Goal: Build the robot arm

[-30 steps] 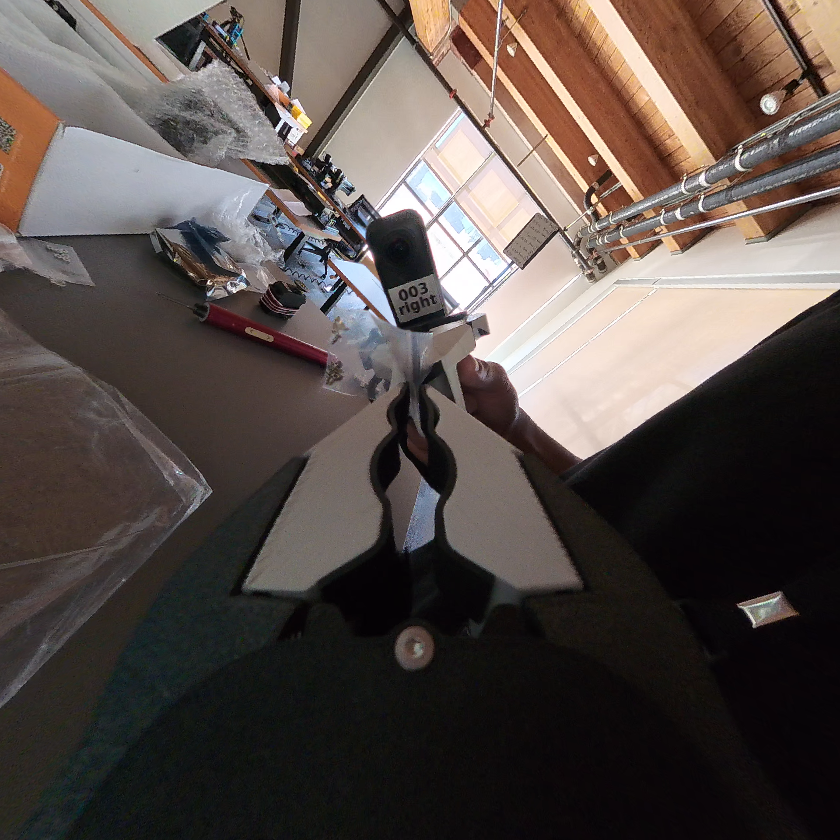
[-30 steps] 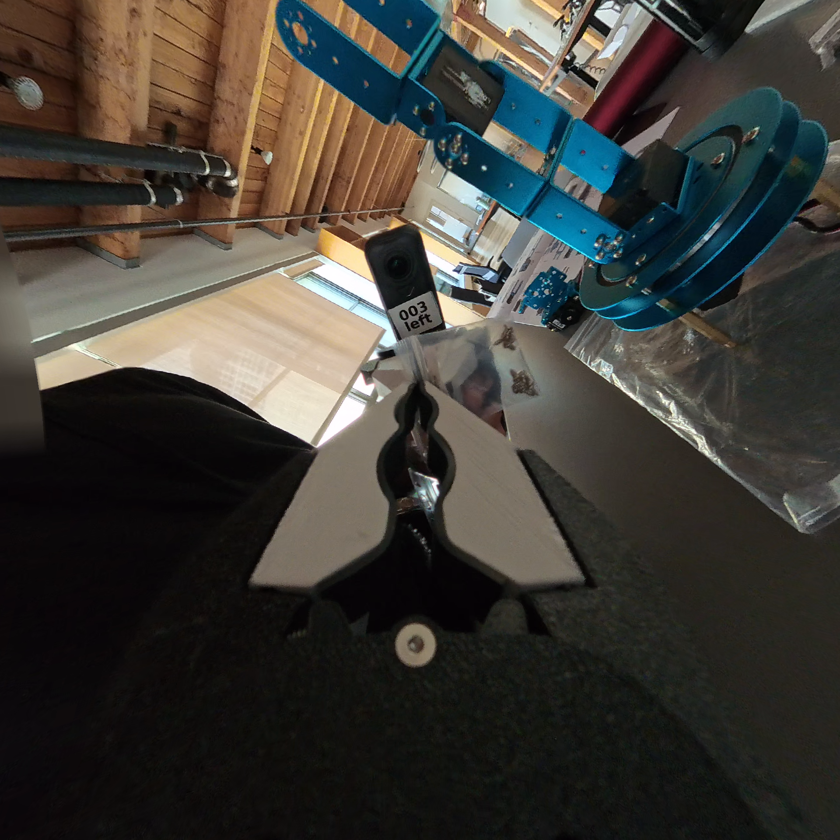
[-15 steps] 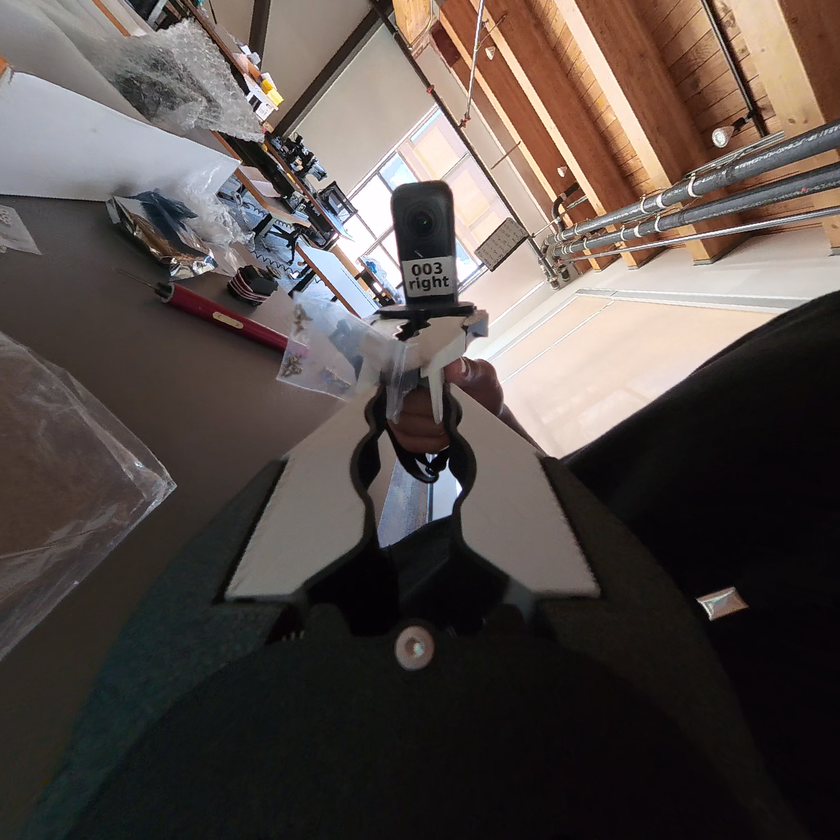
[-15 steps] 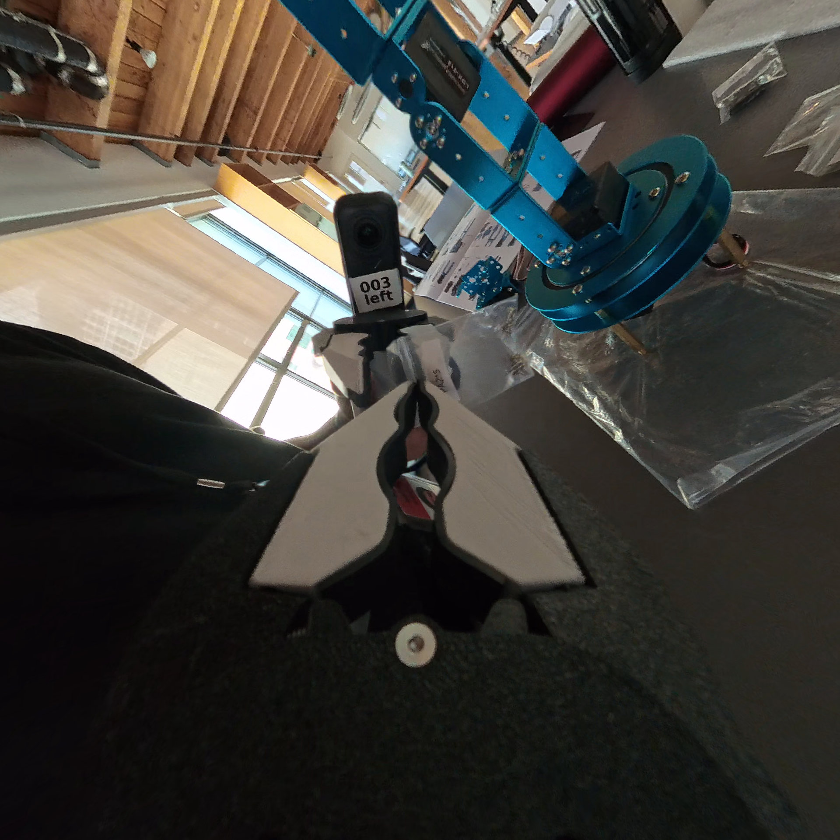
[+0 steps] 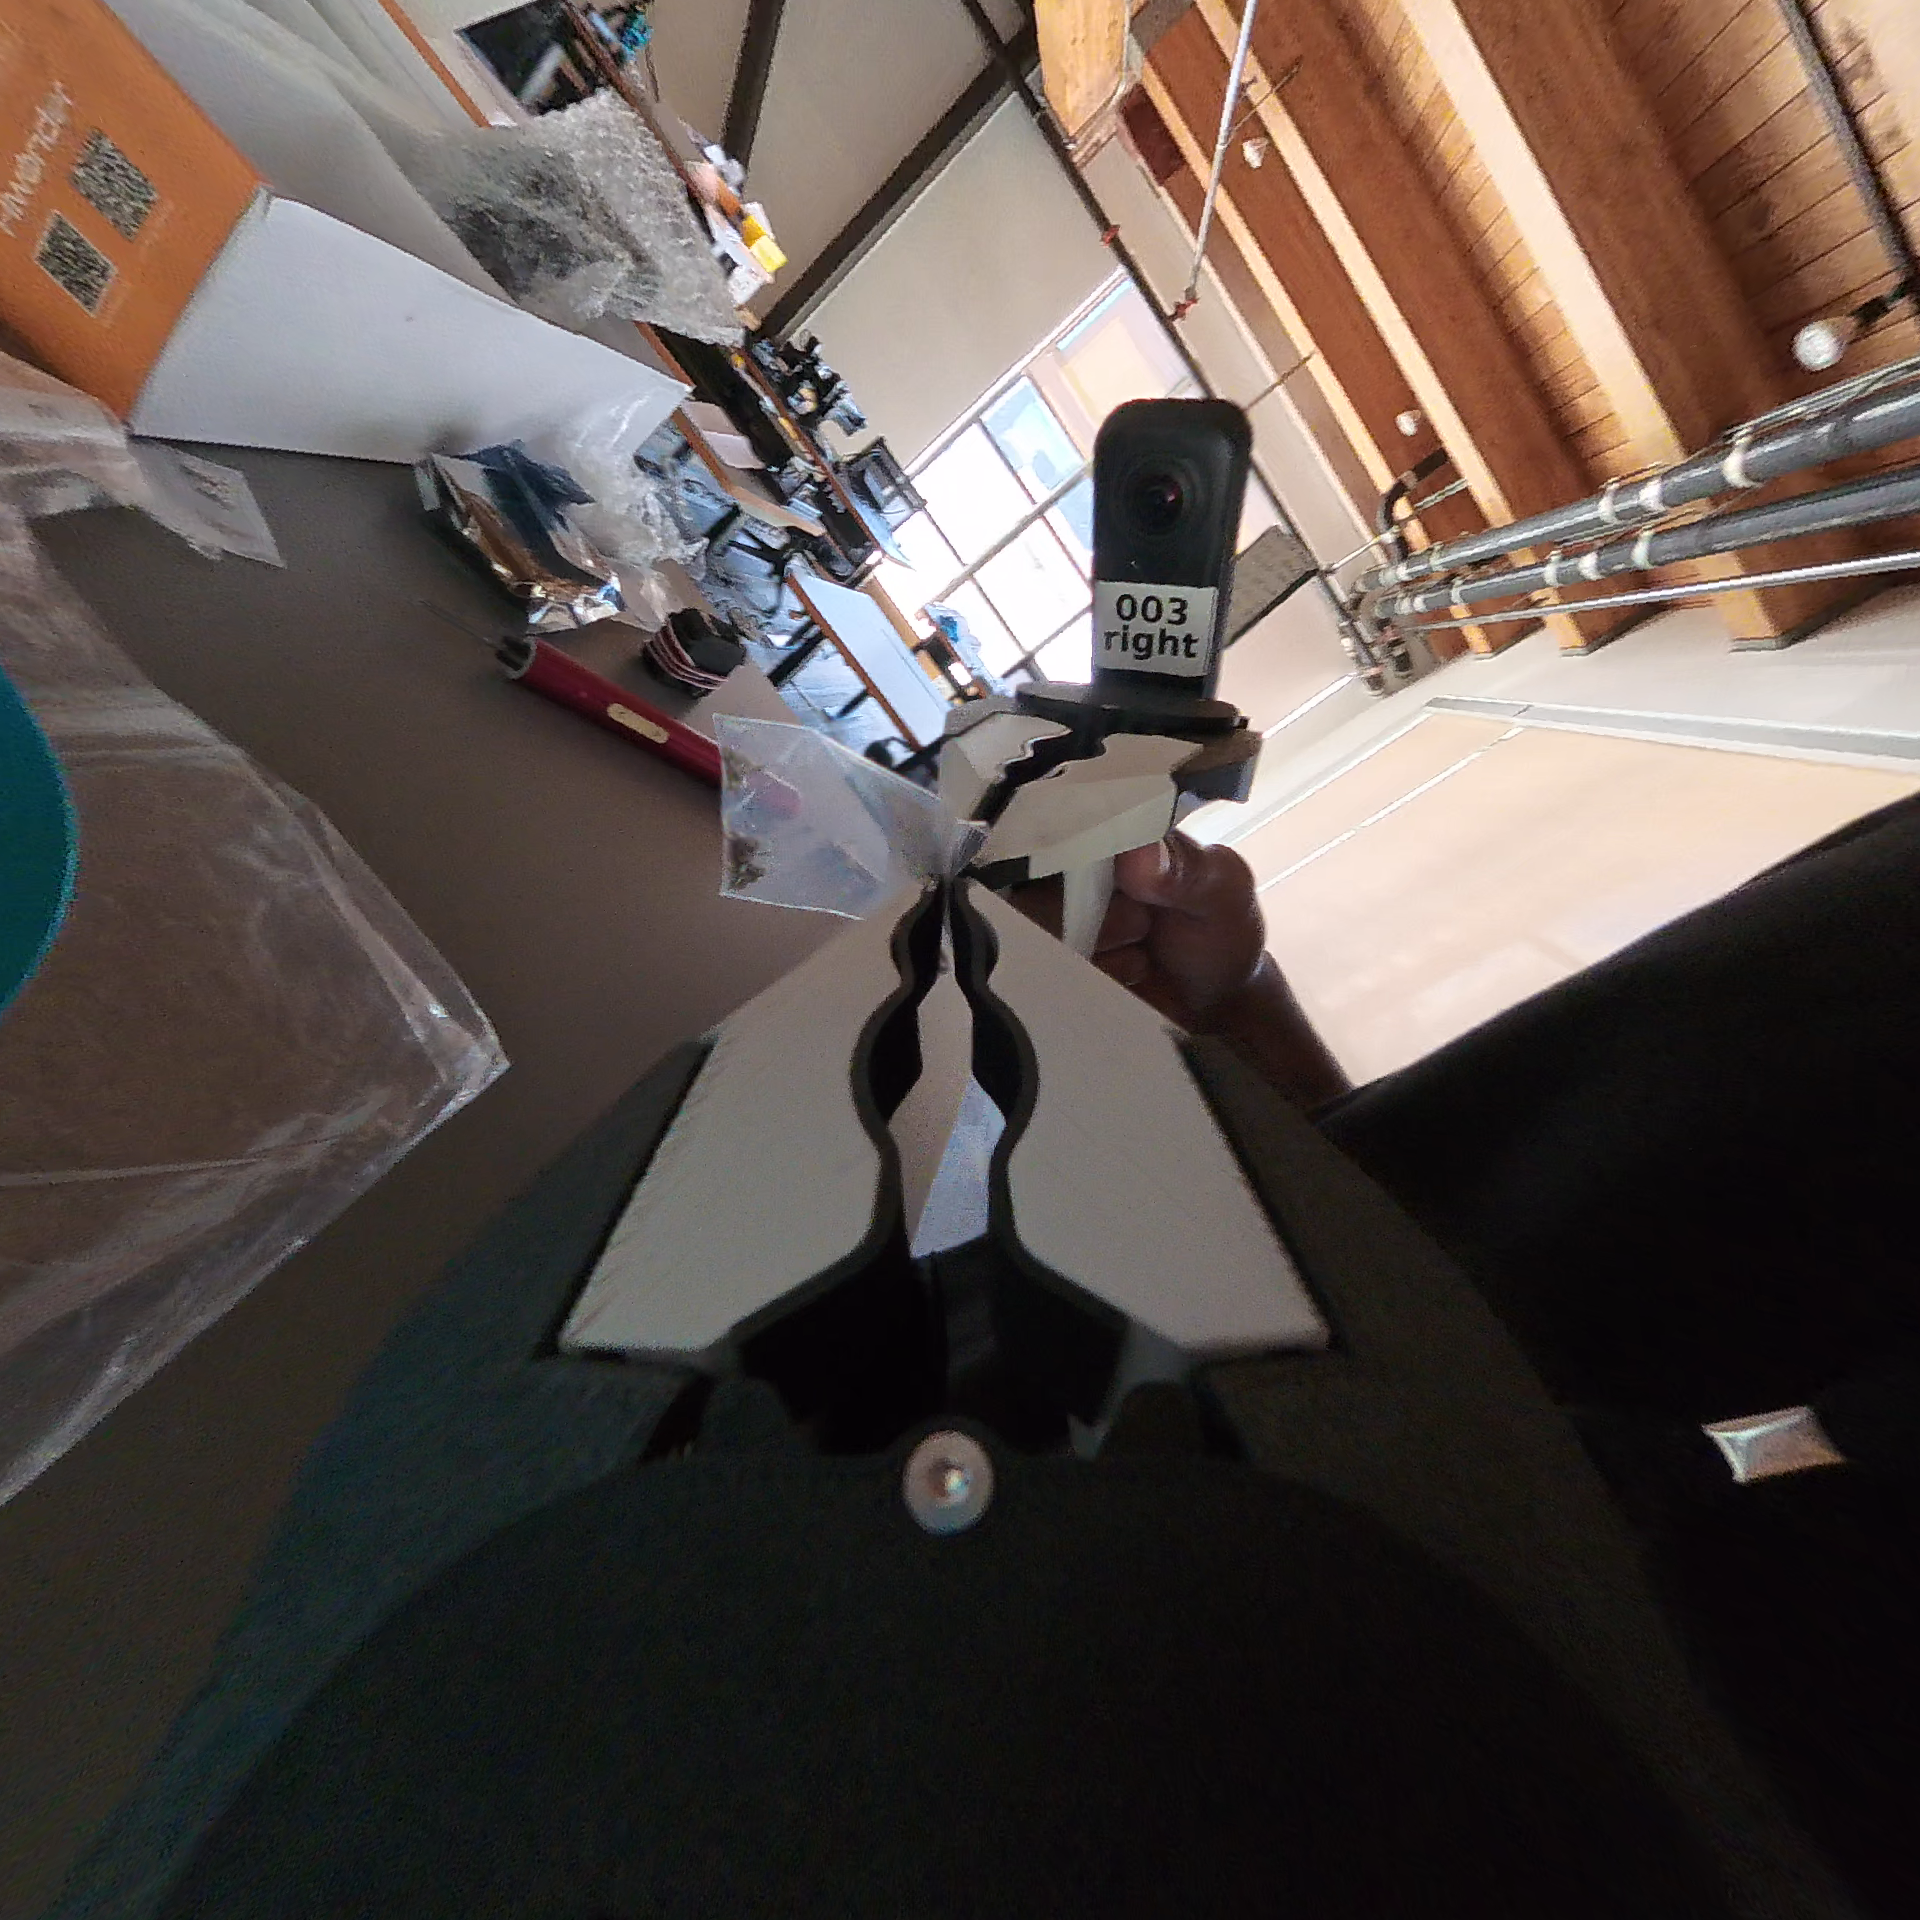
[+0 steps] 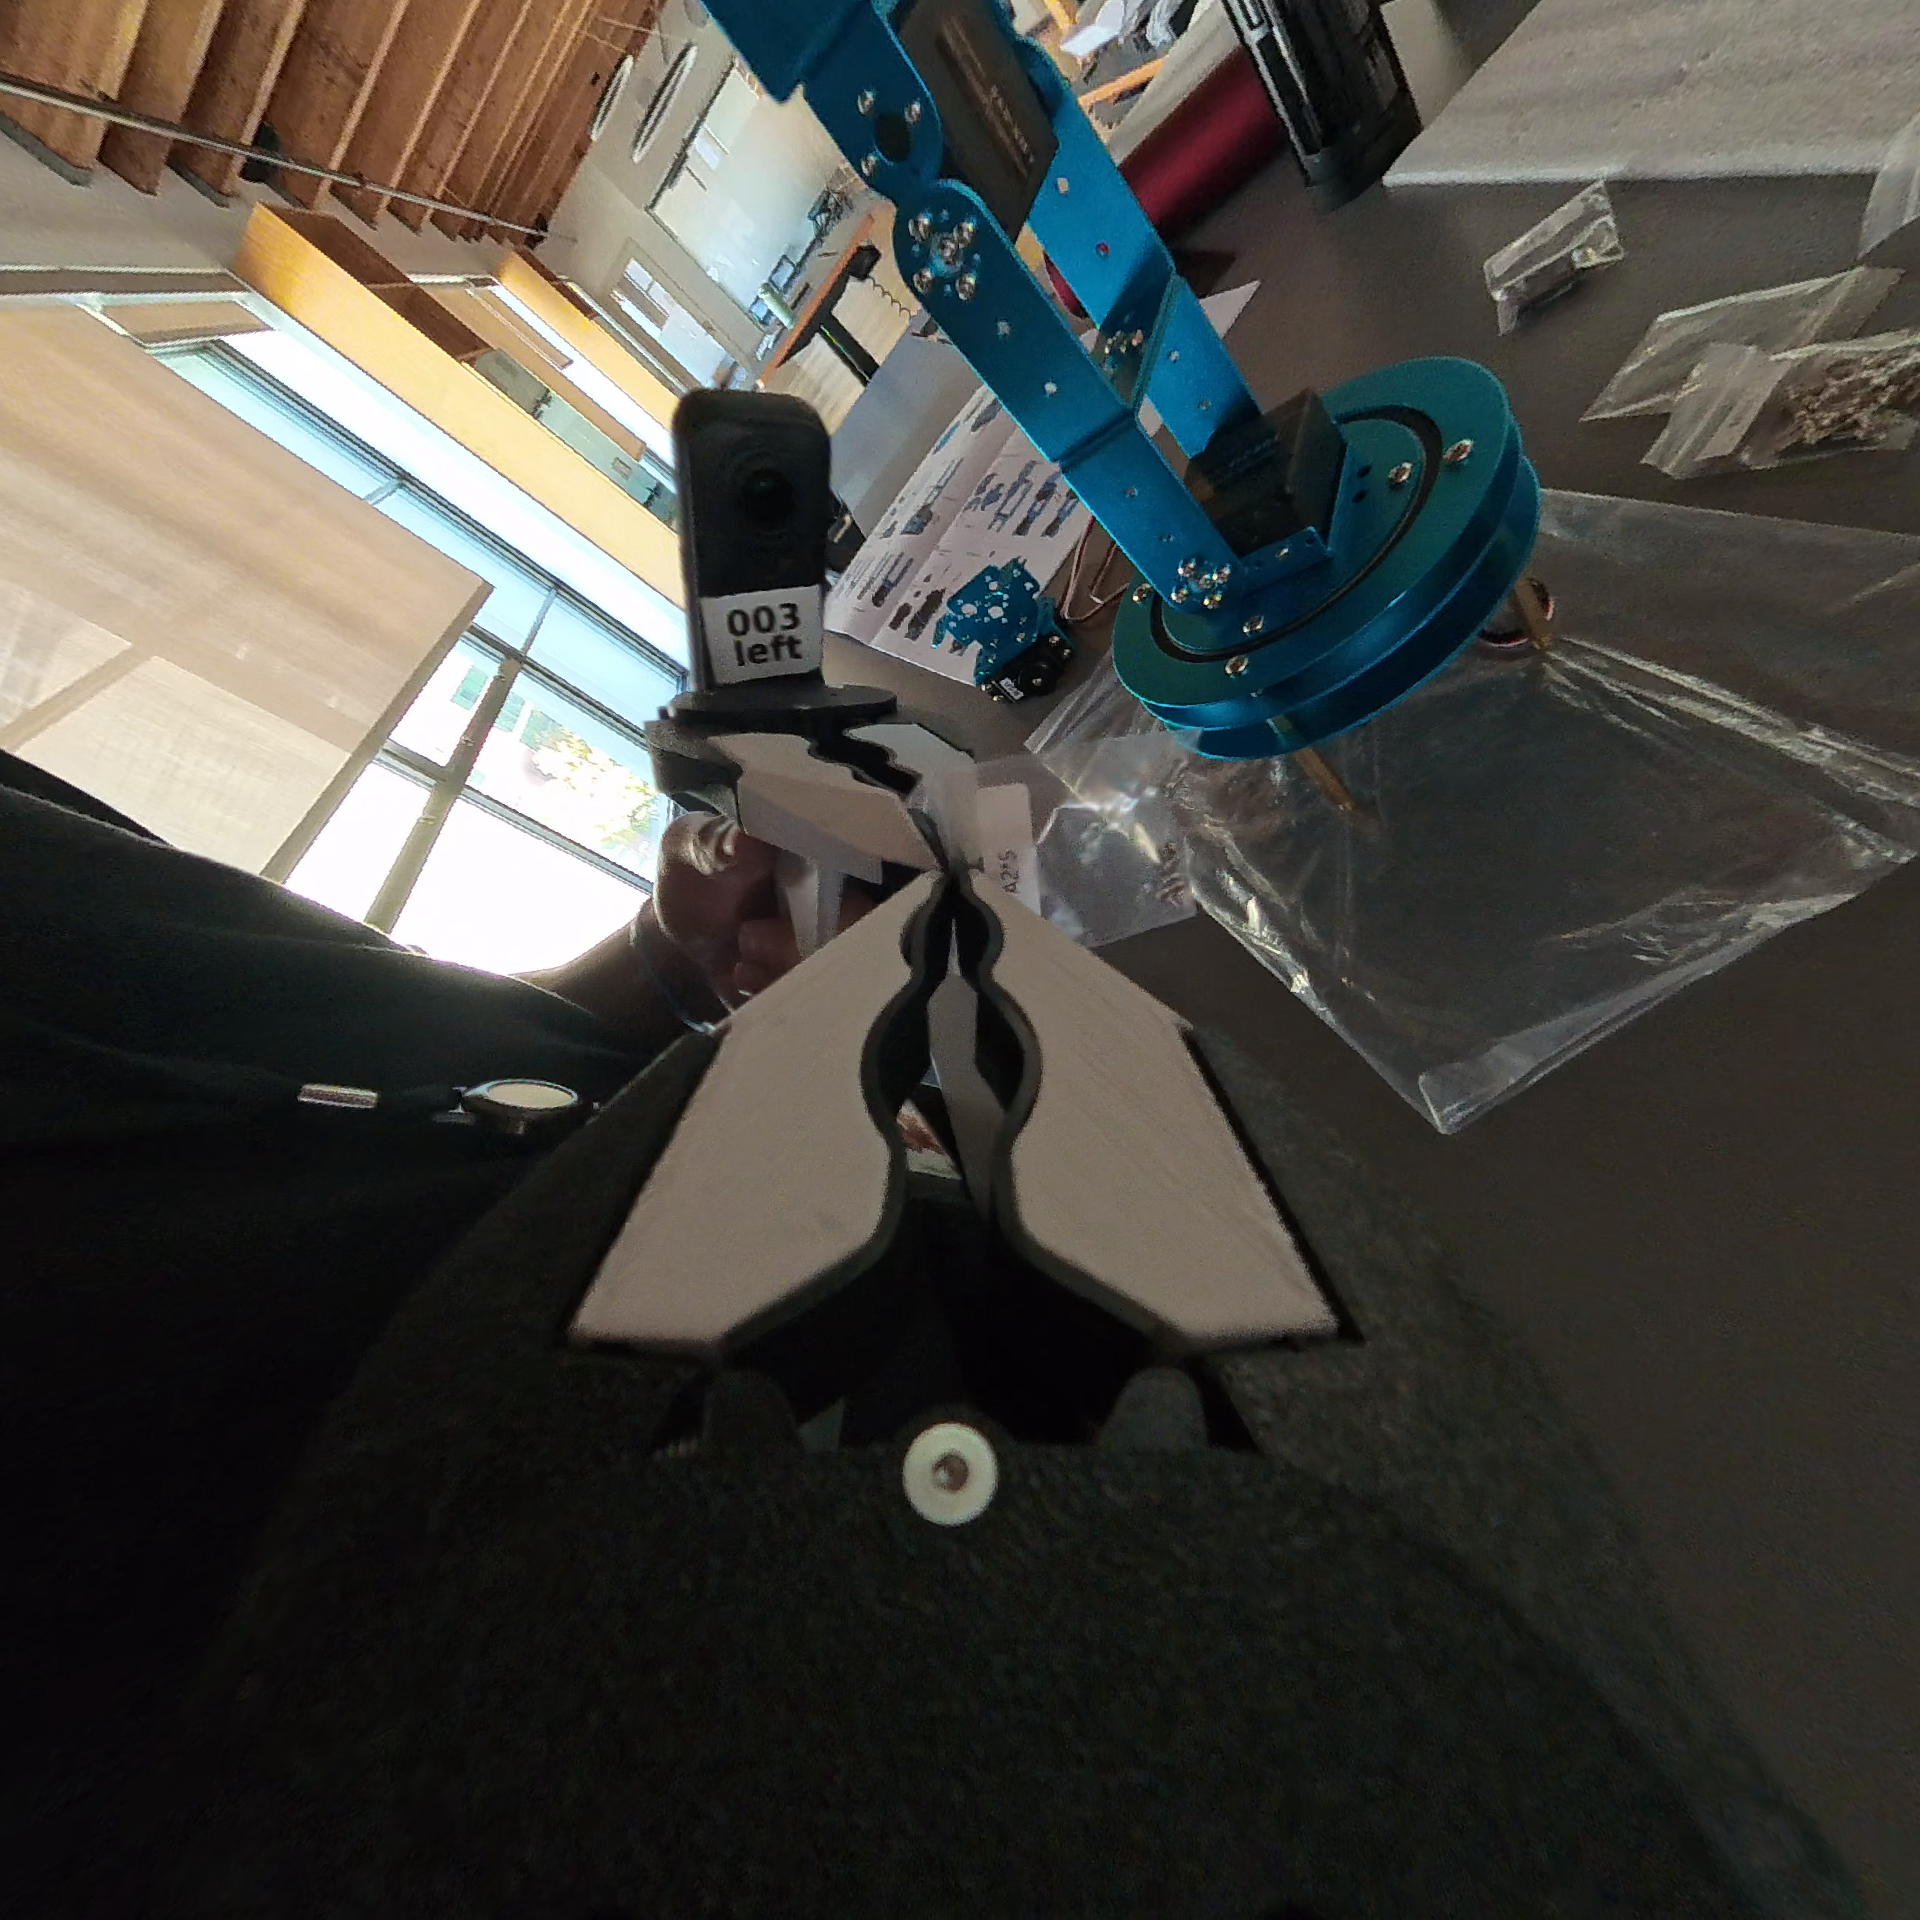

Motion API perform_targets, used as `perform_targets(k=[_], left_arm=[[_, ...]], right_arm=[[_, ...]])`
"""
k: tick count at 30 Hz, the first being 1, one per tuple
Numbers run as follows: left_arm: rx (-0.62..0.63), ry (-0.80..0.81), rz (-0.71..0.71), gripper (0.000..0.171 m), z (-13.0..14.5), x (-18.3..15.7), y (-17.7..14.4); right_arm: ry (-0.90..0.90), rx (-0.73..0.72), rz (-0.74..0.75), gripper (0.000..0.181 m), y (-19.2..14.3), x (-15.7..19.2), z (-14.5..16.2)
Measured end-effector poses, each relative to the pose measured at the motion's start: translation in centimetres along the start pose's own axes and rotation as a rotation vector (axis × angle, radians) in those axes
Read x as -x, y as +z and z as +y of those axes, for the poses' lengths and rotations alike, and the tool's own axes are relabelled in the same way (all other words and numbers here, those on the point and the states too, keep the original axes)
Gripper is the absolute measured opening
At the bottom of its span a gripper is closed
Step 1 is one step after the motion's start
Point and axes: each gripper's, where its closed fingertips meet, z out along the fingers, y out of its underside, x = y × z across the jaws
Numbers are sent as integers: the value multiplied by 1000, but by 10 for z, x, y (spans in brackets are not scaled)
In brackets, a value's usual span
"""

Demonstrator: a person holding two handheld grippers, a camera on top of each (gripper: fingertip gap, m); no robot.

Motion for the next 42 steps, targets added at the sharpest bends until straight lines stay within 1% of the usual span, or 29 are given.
perform_targets(k=[3,7,12,15,18,20,21,23,28,31,32,34,35,36,37,40,42], left_arm=[[25,6,-44,0,3,5,1],[71,37,-118,0,9,15,2],[58,-23,-87,0,9,14,3],[56,-25,-78,0,10,13,5],[61,-30,-57,0,10,11,5],[87,26,-106,0,13,15,6],[110,72,-161,0,14,21,5],[130,133,-230,0,14,25,4],[174,145,-367,0,21,37,4],[197,124,-409,0,28,42,3],[183,117,-423,0,27,44,2],[143,115,-452,0,23,43,4],[147,133,-479,0,23,44,4],[145,130,-485,0,22,44,5],[141,99,-485,0,23,45,5],[184,103,-518,0,27,52,7],[194,73,-479,0,27,49,9]], right_arm=[[-19,18,40,0,0,-5,4],[-113,63,133,1,3,-15,10],[-110,100,119,8,1,-16,14],[-144,111,110,1,0,-13,15],[-139,113,103,0,-1,-10,15],[-134,119,174,0,-2,-20,15],[-139,118,215,0,-2,-25,15],[-125,114,248,0,-1,-27,16],[-118,137,354,0,1,-40,23],[-207,177,499,0,3,-46,30],[-244,180,543,0,3,-47,29],[-228,162,571,0,3,-49,25],[-246,162,637,0,-4,-56,22],[-259,149,638,0,-8,-58,19],[-211,132,606,0,-7,-57,19],[-252,164,587,0,-6,-58,23],[-284,152,580,0,-6,-54,20]])
